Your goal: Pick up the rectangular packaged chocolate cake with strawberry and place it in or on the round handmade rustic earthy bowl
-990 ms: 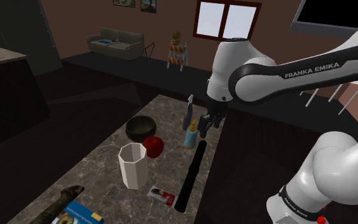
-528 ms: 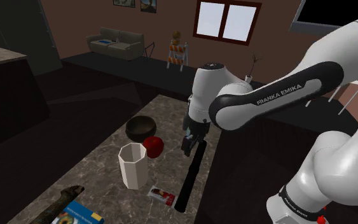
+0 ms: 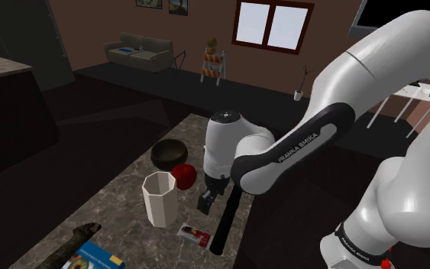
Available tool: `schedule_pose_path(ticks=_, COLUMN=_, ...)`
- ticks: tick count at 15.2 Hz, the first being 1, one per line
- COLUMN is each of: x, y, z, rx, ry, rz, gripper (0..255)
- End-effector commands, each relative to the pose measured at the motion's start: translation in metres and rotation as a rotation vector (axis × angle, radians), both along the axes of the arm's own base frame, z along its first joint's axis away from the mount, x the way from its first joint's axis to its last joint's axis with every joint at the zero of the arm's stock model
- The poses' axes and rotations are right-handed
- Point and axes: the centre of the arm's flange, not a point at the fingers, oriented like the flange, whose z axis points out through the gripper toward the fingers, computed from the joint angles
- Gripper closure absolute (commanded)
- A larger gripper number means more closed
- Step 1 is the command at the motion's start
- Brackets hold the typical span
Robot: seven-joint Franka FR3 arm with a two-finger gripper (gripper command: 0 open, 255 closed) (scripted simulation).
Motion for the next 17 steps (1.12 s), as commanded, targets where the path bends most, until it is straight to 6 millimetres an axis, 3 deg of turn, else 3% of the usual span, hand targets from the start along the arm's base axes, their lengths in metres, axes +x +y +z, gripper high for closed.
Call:
schedule_pose_path(ticks=1, x=0.001, y=0.014, z=-0.020, rx=0.001, ry=0.000, rz=0.027, gripper=0)
schedule_pose_path(ticks=8, x=0.001, y=0.074, z=-0.086, rx=-0.001, ry=0.000, rz=0.115, gripper=0)
schedule_pose_path(ticks=17, x=0.001, y=0.074, z=-0.126, rx=-0.001, ry=0.000, rz=0.115, gripper=0)
